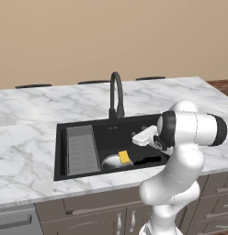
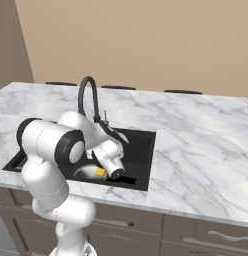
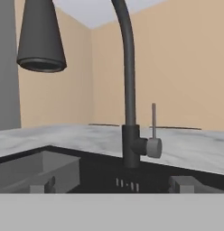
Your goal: Pick the pan and sponge and place them into the sink. Then turn on the water.
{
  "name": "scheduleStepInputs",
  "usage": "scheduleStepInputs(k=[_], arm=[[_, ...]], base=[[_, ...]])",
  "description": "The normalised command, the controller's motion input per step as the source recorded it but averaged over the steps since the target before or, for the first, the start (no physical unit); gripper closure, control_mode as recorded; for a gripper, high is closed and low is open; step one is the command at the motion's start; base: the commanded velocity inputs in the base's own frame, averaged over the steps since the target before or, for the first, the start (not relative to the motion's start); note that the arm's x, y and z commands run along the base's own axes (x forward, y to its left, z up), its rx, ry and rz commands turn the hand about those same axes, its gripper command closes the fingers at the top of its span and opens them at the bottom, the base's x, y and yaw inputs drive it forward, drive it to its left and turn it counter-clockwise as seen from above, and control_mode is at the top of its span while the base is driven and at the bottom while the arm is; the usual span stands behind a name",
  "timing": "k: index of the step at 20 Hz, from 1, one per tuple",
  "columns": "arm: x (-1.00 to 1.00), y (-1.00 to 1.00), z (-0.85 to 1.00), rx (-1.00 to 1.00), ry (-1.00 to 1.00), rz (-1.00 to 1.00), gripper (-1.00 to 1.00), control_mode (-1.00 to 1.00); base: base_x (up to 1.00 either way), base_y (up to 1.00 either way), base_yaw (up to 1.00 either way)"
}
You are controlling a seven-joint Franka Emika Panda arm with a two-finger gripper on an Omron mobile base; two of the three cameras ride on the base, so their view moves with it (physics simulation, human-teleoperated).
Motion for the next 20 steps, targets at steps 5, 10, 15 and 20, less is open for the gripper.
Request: scheduleStepInputs(k=[5,10,15,20], arm=[[0.06,0.05,0.17,0.00,0.00,-0.09,-1.00,-1.00],[0.10,0.00,0.20,0.00,0.00,-0.06,-1.00,-1.00],[0.14,0.00,0.05,0.00,0.03,-0.01,-1.00,-1.00],[0.19,-0.01,0.02,0.00,0.07,-0.03,-1.00,-1.00]], base=[[0.00,0.00,0.00],[0.00,0.00,0.00],[0.00,0.00,0.00],[0.00,0.00,0.00]])
